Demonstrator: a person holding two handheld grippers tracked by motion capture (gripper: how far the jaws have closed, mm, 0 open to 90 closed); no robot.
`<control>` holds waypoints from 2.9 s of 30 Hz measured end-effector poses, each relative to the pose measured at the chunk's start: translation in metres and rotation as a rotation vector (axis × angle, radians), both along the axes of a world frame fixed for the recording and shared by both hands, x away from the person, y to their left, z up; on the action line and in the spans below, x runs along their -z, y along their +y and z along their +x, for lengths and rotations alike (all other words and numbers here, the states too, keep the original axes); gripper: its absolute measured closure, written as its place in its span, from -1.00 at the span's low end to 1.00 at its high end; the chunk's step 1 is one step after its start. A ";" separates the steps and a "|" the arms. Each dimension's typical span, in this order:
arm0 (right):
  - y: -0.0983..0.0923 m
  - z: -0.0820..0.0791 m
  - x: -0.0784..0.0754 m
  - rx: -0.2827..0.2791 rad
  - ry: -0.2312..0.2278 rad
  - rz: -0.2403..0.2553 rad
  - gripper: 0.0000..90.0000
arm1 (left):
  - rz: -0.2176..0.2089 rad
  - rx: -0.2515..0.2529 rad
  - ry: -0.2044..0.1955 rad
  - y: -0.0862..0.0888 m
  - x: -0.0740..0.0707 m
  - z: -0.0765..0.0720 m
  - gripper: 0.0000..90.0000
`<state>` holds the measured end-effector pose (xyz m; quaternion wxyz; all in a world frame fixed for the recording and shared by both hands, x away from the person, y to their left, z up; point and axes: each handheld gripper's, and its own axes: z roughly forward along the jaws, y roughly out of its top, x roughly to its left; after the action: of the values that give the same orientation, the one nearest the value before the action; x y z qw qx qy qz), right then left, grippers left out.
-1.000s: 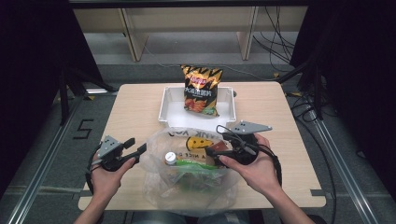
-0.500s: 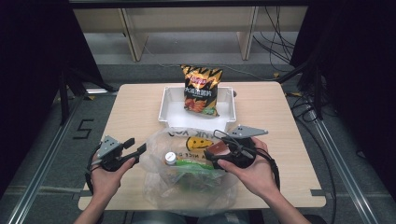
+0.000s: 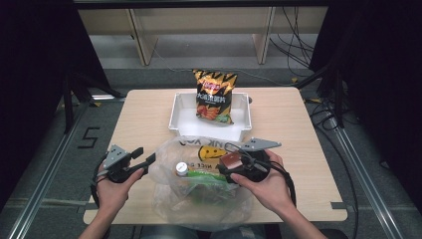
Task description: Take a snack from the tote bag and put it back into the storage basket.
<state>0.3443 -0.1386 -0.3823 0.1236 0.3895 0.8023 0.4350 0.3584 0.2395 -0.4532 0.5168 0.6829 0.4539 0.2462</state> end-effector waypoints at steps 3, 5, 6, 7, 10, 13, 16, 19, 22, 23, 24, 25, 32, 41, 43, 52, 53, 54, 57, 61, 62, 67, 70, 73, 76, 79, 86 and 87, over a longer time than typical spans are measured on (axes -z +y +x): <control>0.000 -0.001 0.000 0.014 0.019 0.008 -0.43 | 0.000 0.000 0.000 0.000 0.000 0.000 -0.04; -0.001 -0.001 0.000 0.015 0.005 -0.002 -0.42 | 0.000 -0.002 0.000 0.000 0.000 0.000 -0.04; -0.002 0.001 0.001 0.002 -0.019 -0.010 -0.41 | -0.002 -0.003 0.000 0.000 0.000 0.000 -0.04; -0.001 0.000 0.000 0.013 0.007 0.005 -0.40 | -0.002 -0.004 0.000 0.000 0.000 0.000 -0.04; -0.001 0.000 0.001 0.014 0.002 0.005 -0.38 | -0.003 -0.005 0.001 0.000 0.000 0.000 -0.04; -0.001 -0.001 0.001 0.014 0.010 0.017 -0.35 | -0.008 -0.003 -0.003 0.000 0.000 0.000 -0.04; -0.001 -0.001 0.001 0.024 0.002 0.012 -0.31 | -0.009 -0.003 -0.002 0.000 0.000 0.000 -0.04; -0.001 -0.001 0.002 0.030 -0.006 0.003 -0.29 | -0.009 -0.003 -0.002 0.000 0.000 0.000 -0.04; -0.001 -0.002 0.002 0.029 -0.003 0.006 -0.25 | -0.009 -0.003 -0.003 0.000 0.000 0.000 -0.04; -0.001 -0.002 0.002 0.031 -0.007 0.003 -0.24 | -0.008 -0.003 -0.002 0.000 0.000 0.000 -0.04; -0.001 -0.002 0.002 0.030 -0.011 0.002 -0.23 | -0.008 -0.003 -0.001 0.000 0.000 0.000 -0.04; -0.001 -0.002 0.002 0.028 -0.015 0.003 -0.21 | -0.002 -0.005 0.002 0.001 0.000 -0.001 -0.03; -0.005 -0.001 -0.001 0.036 -0.037 0.001 -0.15 | -0.004 -0.004 0.002 0.000 0.000 0.000 -0.03; -0.005 0.000 -0.003 0.027 -0.047 0.017 -0.14 | -0.008 -0.002 -0.002 0.001 0.000 0.000 -0.03; -0.007 0.000 -0.007 0.026 -0.046 0.012 -0.14 | -0.003 -0.005 0.001 0.001 0.000 -0.001 -0.03; -0.010 0.003 -0.021 0.033 -0.085 0.039 -0.14 | -0.003 -0.002 0.001 0.000 0.000 0.000 -0.03; -0.011 0.003 -0.023 0.033 -0.082 0.037 -0.14 | -0.003 -0.002 0.001 0.000 0.000 0.000 -0.03; -0.011 0.003 -0.025 0.037 -0.078 0.043 -0.14 | -0.003 -0.003 0.001 0.000 0.000 0.000 -0.03; -0.013 0.005 -0.029 0.029 -0.107 0.050 -0.14 | -0.002 -0.001 -0.001 0.000 0.000 0.000 -0.03; -0.013 0.006 -0.036 0.038 -0.109 0.065 -0.14 | -0.005 0.003 -0.005 0.000 0.000 0.000 -0.03; -0.013 0.005 -0.038 0.044 -0.098 0.072 -0.14 | -0.006 0.003 -0.006 0.000 0.000 0.000 -0.03; -0.015 0.007 -0.045 0.049 -0.128 0.071 -0.14 | -0.004 0.003 -0.006 0.000 0.000 0.000 -0.03; -0.016 0.009 -0.048 0.049 -0.155 0.073 -0.14 | -0.003 0.003 -0.006 0.000 0.000 0.000 -0.04; -0.017 0.010 -0.051 0.051 -0.154 0.081 -0.14 | -0.005 0.002 -0.006 0.000 0.000 0.000 -0.04; -0.018 0.011 -0.055 0.053 -0.163 0.089 -0.14 | -0.006 0.001 -0.005 0.000 0.000 0.000 -0.04; -0.019 0.013 -0.058 0.047 -0.171 0.092 -0.14 | -0.001 0.001 -0.004 0.000 0.000 0.000 -0.04; -0.021 0.015 -0.064 0.052 -0.188 0.101 -0.14 | -0.006 0.001 -0.005 0.000 0.000 0.000 -0.03; -0.021 0.014 -0.065 0.059 -0.189 0.098 -0.14 | -0.006 0.000 -0.005 0.000 0.000 0.000 -0.03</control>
<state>0.3587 -0.1597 -0.3171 0.1923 0.3757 0.7531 0.5046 0.3585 0.2397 -0.4532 0.5199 0.6809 0.4531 0.2466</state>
